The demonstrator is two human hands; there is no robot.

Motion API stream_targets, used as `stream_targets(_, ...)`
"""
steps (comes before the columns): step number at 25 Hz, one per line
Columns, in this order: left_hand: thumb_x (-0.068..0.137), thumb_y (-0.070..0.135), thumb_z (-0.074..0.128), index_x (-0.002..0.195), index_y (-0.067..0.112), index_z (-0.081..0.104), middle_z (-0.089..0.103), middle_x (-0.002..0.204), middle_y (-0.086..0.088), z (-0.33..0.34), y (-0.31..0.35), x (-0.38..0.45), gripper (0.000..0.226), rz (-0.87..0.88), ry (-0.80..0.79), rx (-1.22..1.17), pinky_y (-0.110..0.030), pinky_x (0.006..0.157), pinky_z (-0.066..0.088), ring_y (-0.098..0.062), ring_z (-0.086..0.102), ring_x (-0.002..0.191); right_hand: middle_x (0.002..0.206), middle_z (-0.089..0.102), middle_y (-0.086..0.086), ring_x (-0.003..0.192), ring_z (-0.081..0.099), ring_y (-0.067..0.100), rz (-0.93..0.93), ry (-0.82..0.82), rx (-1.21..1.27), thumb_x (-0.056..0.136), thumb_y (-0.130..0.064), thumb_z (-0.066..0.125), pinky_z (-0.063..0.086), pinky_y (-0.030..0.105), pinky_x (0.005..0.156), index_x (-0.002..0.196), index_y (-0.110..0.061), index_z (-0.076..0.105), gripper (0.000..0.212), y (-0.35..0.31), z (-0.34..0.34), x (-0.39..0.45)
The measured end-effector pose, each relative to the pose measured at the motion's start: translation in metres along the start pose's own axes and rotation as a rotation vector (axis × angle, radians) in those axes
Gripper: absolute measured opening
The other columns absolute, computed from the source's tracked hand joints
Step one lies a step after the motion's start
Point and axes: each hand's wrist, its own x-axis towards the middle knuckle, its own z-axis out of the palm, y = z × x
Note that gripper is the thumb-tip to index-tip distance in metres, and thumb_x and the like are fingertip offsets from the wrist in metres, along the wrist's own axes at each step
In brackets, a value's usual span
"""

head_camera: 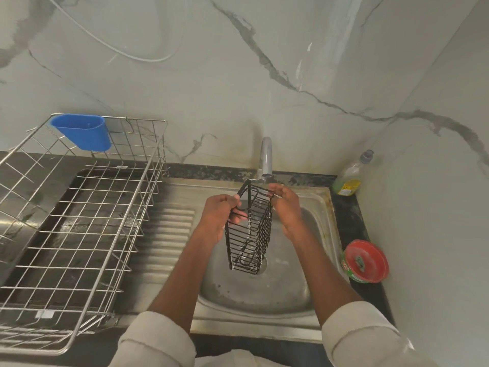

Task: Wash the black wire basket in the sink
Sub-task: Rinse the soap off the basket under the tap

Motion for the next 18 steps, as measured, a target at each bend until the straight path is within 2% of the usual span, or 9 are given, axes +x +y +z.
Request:
stream_targets(2, 0.106, 0.007, 0.061, 0.081, -0.001, 0.065, 0.067, 0.066, -0.019, -0.001, 0.001, 0.001, 0.026, 0.017, 0.049, -0.043, -0.024, 0.042, 0.047, -0.023, 0.069, 0.049, 0.141, 0.061, 0.002, 0.131, 0.055, 0.020, 0.054, -0.033, -0.017, 0.101, -0.003, 0.053, 0.047, 0.032, 0.102, 0.136, -0.022, 0.061, 0.040, -0.004, 0.007, -0.006)
stream_targets(4, 0.108, 0.009, 0.059, 0.080, 0.000, 0.065, 0.066, 0.064, -0.019, -0.003, 0.000, 0.001, 0.030, 0.028, 0.089, -0.066, -0.023, 0.040, 0.044, -0.020, 0.067, 0.045, 0.155, 0.049, 0.000, 0.138, 0.049, 0.021, 0.055, -0.101, -0.007, 0.104, -0.017, 0.057, 0.041, 0.046, 0.115, 0.149, -0.028, 0.050, 0.047, -0.003, 0.010, -0.016)
stream_targets(5, 0.108, 0.011, 0.058, 0.079, 0.001, 0.065, 0.065, 0.061, -0.017, -0.003, -0.002, 0.000, 0.032, 0.037, 0.099, -0.066, -0.022, 0.039, 0.042, -0.019, 0.065, 0.044, 0.159, 0.044, -0.003, 0.142, 0.046, 0.021, 0.036, -0.125, -0.005, 0.103, -0.023, 0.061, 0.039, 0.052, 0.117, 0.152, -0.033, 0.045, 0.052, 0.001, 0.008, -0.019)
stream_targets(8, 0.109, 0.015, 0.059, 0.078, 0.004, 0.066, 0.064, 0.052, -0.012, 0.001, -0.007, -0.002, 0.034, 0.055, 0.083, -0.067, -0.020, 0.038, 0.037, -0.017, 0.062, 0.043, 0.163, 0.040, -0.005, 0.144, 0.045, 0.020, 0.037, -0.144, -0.031, 0.098, -0.040, 0.068, 0.042, 0.057, 0.113, 0.156, -0.039, 0.036, 0.067, 0.011, -0.007, -0.019)
stream_targets(11, 0.108, 0.015, 0.059, 0.079, 0.003, 0.067, 0.065, 0.054, -0.013, 0.015, -0.008, -0.001, 0.033, 0.055, 0.041, -0.046, -0.020, 0.040, 0.038, -0.016, 0.061, 0.041, 0.166, 0.035, -0.010, 0.148, 0.040, 0.020, 0.072, -0.188, -0.023, 0.082, -0.063, 0.077, 0.042, 0.059, 0.112, 0.159, -0.044, 0.027, 0.094, 0.015, -0.024, -0.024)
stream_targets(15, 0.108, 0.014, 0.059, 0.078, 0.002, 0.067, 0.065, 0.056, -0.013, 0.033, -0.008, 0.001, 0.033, 0.044, -0.015, -0.021, -0.020, 0.039, 0.039, -0.016, 0.060, 0.041, 0.163, 0.039, -0.002, 0.146, 0.042, 0.024, 0.078, -0.083, -0.059, 0.085, -0.058, 0.077, 0.045, 0.058, 0.112, 0.161, -0.033, 0.028, 0.094, 0.019, -0.037, -0.031)
stream_targets(18, 0.108, 0.013, 0.059, 0.078, 0.002, 0.066, 0.064, 0.058, -0.010, 0.040, -0.007, 0.001, 0.033, 0.040, -0.020, -0.038, -0.019, 0.038, 0.040, -0.014, 0.059, 0.040, 0.166, 0.034, -0.002, 0.148, 0.040, 0.024, 0.080, -0.067, -0.036, 0.080, -0.068, 0.075, 0.045, 0.058, 0.112, 0.161, -0.035, 0.026, 0.100, 0.021, -0.038, -0.035)
